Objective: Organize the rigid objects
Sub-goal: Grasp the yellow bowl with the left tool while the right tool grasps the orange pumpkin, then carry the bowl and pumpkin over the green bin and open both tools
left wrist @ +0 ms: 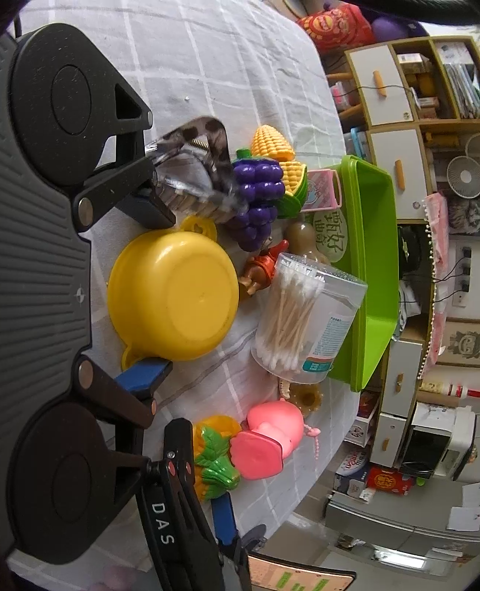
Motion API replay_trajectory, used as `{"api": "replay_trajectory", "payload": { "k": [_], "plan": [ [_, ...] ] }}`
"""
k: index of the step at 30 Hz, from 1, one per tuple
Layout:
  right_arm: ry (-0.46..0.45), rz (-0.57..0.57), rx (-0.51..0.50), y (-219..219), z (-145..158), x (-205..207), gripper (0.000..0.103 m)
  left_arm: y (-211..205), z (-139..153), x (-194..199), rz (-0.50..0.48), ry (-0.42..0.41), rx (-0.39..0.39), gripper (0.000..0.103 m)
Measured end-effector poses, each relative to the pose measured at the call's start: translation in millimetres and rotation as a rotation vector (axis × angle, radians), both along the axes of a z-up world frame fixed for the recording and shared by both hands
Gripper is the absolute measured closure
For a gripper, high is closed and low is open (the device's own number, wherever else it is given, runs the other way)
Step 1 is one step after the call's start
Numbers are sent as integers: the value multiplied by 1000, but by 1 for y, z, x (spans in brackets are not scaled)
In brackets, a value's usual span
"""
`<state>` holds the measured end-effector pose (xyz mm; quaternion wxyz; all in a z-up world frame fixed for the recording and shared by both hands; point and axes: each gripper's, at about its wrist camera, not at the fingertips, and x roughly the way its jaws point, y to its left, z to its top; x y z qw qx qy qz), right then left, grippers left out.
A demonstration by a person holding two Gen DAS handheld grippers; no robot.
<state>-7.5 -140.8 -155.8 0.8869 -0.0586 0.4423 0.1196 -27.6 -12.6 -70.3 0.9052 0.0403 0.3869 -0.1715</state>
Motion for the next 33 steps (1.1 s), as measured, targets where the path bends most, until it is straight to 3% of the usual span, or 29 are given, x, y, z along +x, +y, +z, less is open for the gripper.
{"api": "replay_trajectory", "payload": {
  "k": [5,9,17,33],
  "plan": [
    [5,16,7,0,6,0,41,-3,2,-1,-18,14,-9,25],
    [23,16,14,0,7,1,42,-7,8,-5,-42,1,-7,26],
    [66,5,126,-11,24,-1,42,-4,21,-2,-38,-9,-31,26],
    [-16,55,237,-10,70,-7,42,12,50,12,37,-23,-98,26]
  ]
}}
